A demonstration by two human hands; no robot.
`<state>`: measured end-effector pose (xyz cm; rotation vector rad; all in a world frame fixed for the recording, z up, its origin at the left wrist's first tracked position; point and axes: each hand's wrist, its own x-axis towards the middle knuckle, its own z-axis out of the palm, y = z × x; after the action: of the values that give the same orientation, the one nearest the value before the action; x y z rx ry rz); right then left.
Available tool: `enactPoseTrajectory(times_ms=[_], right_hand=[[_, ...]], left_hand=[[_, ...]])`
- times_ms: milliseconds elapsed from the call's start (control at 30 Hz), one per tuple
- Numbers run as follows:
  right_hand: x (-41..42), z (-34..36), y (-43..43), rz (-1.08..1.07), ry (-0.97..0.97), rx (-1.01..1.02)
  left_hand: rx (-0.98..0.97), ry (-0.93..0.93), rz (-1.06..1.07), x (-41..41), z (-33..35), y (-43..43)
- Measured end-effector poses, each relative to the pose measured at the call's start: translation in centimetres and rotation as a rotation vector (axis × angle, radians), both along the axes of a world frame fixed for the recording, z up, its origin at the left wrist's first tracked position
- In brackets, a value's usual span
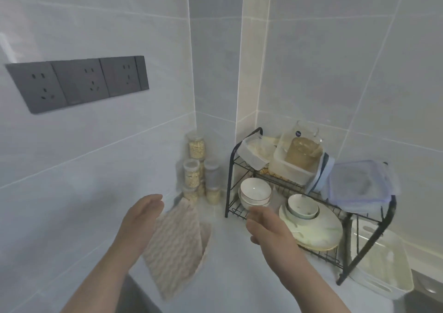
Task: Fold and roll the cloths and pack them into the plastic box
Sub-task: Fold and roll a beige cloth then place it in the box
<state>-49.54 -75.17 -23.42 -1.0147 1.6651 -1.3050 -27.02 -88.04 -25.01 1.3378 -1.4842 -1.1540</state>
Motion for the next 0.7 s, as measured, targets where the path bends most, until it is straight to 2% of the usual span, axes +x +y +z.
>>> enactPoseTrajectory(times_ms=[233,467,533,633,700], right_hand=[[3.0,-6.2,-11.4,-0.189,-0.095,0.168],[4.8,-12.9,-17.4,-0.272,-0.095,0.403],[4.8,-14.9,-18.5,-0.263,-0.052,0.459],[4.3,-17.8,-20.5,-0.247,0.101,0.539],[4.2,-19.6,-22.1,-0.227,0.204,0.622]], left_hand=[[0.156,-0.147,-0.211,-0.3,-7.2,-14.2],[0.217,-0.430,-0.474,-0.9,-16.4,-20.1],[0.104,-0.574,-0.554,-0.8,-18.8,-20.6],[-0.211,-0.847,-0.597,-0.8,-21.3,-20.5],[-0.289,-0.963,-0.633,-0.6,-23.0,-19.7]])
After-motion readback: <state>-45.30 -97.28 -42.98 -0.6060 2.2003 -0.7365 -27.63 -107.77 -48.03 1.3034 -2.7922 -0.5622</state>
